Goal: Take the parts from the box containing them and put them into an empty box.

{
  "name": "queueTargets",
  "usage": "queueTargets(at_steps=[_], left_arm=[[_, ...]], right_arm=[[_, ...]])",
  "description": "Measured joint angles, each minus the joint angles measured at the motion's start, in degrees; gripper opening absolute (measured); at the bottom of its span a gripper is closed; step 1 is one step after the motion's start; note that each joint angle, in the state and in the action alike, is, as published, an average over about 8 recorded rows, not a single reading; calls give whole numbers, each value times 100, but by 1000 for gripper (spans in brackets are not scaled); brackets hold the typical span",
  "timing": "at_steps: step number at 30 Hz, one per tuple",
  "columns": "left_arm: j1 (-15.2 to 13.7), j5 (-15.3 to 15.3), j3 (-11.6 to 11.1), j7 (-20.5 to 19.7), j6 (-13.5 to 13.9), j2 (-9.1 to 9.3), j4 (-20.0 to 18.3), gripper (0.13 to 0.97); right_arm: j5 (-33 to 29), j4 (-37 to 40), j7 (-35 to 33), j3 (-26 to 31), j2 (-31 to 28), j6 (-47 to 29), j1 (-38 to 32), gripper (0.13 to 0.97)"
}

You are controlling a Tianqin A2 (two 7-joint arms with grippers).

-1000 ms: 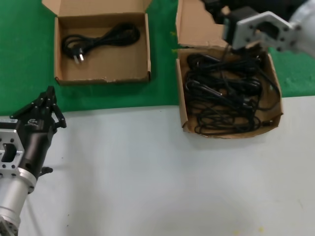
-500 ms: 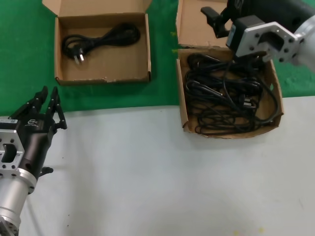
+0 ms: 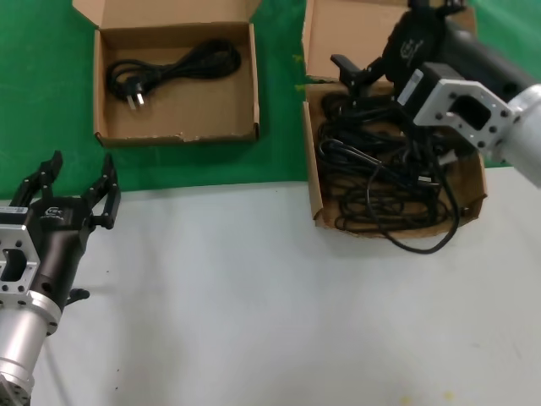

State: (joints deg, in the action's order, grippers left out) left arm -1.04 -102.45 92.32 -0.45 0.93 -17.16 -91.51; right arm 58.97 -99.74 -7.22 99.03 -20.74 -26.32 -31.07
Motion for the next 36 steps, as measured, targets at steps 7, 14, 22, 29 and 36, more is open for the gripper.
queueTargets(at_steps=[7, 14, 22, 29, 36], left_arm=[[13, -9, -8, 6, -12, 0, -2, 444], [26, -17, -16, 11, -24, -1, -4, 632], [41, -27, -25, 18, -37, -1, -6, 784], [54, -36, -33, 23, -48, -1, -8, 877], [67, -44, -41, 29, -60, -2, -10, 938]], right_arm=[[555, 101, 91, -92, 45, 331, 391, 966], [1110, 203, 181, -185, 89, 660, 781, 966], [1739, 318, 284, -290, 140, 1037, 1226, 966], [2294, 418, 374, -382, 185, 1367, 1615, 966], [2849, 520, 466, -475, 229, 1698, 2004, 966]])
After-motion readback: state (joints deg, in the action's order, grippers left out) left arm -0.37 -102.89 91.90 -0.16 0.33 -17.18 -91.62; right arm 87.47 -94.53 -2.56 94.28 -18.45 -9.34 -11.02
